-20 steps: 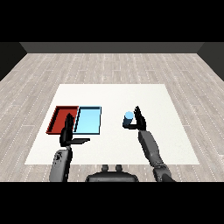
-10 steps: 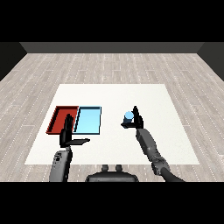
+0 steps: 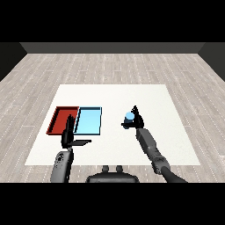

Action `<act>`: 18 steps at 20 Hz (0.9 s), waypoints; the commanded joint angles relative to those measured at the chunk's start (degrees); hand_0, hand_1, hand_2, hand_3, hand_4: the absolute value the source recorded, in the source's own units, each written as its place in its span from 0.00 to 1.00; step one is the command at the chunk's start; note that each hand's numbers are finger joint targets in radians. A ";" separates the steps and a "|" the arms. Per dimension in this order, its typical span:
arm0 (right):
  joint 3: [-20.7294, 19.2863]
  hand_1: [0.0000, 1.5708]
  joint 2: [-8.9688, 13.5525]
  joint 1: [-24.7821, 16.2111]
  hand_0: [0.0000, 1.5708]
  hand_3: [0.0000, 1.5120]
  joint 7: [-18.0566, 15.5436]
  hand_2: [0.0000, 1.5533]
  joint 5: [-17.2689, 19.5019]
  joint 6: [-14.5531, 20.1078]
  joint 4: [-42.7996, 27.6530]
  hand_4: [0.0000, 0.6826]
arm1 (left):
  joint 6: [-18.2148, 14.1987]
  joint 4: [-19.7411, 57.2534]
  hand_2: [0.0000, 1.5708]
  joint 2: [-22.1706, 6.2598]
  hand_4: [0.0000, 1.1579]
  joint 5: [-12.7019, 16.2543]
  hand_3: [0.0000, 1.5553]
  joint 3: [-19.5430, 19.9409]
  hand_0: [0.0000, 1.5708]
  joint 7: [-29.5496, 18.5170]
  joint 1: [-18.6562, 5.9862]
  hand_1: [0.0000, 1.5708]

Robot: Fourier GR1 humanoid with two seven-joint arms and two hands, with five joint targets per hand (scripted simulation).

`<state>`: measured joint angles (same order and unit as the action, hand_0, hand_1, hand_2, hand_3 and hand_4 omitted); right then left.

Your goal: Pick the blue can and put it in the blue box

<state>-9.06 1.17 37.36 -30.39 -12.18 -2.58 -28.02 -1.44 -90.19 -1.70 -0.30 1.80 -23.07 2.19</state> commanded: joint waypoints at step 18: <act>2.95 0.94 -0.19 0.97 0.94 0.95 2.37 0.94 -0.29 12.26 2.17 0.81 | 0.87 -5.05 0.00 -0.15 0.00 1.08 0.00 -0.47 0.00 1.84 2.91 0.00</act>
<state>-7.13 0.58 41.24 -29.59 -13.43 8.02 -22.30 -0.42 -92.09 -1.93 0.77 1.84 -22.53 3.41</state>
